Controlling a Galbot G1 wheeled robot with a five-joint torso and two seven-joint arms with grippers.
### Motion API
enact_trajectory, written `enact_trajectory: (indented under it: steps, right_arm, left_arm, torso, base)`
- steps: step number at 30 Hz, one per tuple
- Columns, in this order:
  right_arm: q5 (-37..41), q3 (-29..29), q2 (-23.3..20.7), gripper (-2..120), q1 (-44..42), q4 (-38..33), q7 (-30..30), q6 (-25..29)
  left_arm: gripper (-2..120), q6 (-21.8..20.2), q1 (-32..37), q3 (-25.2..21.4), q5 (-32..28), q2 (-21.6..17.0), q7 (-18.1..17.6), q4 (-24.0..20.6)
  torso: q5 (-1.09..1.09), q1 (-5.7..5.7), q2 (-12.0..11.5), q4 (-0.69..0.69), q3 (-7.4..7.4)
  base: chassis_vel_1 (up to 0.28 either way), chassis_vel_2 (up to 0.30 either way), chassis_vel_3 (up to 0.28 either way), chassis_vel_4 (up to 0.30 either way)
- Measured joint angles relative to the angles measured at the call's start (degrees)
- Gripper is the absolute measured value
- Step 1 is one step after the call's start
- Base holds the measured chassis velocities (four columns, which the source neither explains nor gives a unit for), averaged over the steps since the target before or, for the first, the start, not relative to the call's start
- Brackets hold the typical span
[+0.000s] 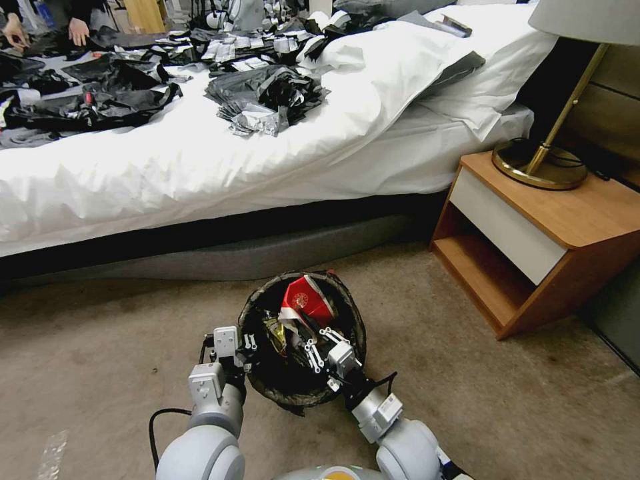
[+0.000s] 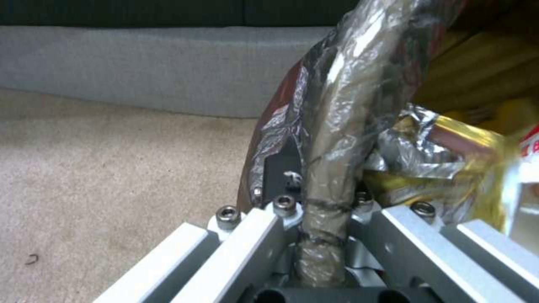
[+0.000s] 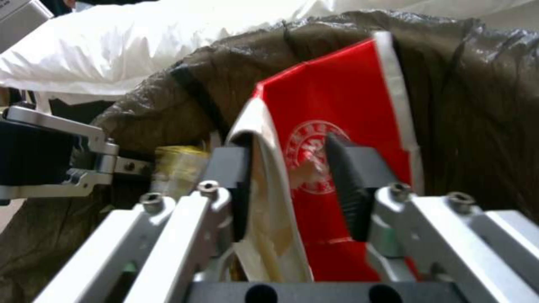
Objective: Pick up the trash bin, then pick up the garbage from the floor and place it into the trash bin.
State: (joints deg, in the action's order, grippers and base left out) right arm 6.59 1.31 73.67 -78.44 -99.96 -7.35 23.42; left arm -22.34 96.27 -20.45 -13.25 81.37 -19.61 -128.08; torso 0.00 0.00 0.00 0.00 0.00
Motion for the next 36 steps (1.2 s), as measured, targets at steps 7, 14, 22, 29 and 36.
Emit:
enact_trajectory:
  steps: [7,14,22,29,36]
  right_arm:
    - [-0.2,0.3,0.3,61,-0.3,-0.5,0.0,0.0]
    - [-0.8,0.4,0.3,86,-0.3,-1.0,-0.1,0.0]
    - [-4.1,-0.1,-0.2,100,-1.3,-6.2,-1.1,3.2]
    - [-5.1,-2.5,-0.4,100,-2.8,-16.1,-1.3,3.9]
    - [-4.7,-4.0,-1.8,100,-3.9,-18.6,0.2,1.3]
  left_arm:
    - [0,0.0,-0.1,0.1,0.0,0.1,0.0,0.0]
    - [0,0.1,-0.3,0.1,0.0,0.0,0.0,0.1]
    - [0,0.0,-0.7,-0.2,-0.1,-0.1,0.0,1.2]
    - [0,0.0,-1.1,-0.3,0.0,-0.1,0.1,2.7]
    - [0,-0.1,-1.0,-0.1,0.1,0.0,0.0,2.5]
  torso:
    - [0.00,0.00,0.0,0.00,0.00]
    - [0.00,0.00,0.0,0.00,0.00]
    - [0.00,0.00,0.0,0.00,0.00]
    - [0.00,0.00,0.0,0.00,0.00]
    - [0.00,0.00,0.0,0.00,0.00]
  base:
    - [0.000,0.000,0.000,0.000]
    - [0.000,0.000,0.000,0.000]
    - [0.000,0.000,0.000,0.000]
    - [0.000,0.000,0.000,0.000]
    - [0.000,0.000,0.000,0.000]
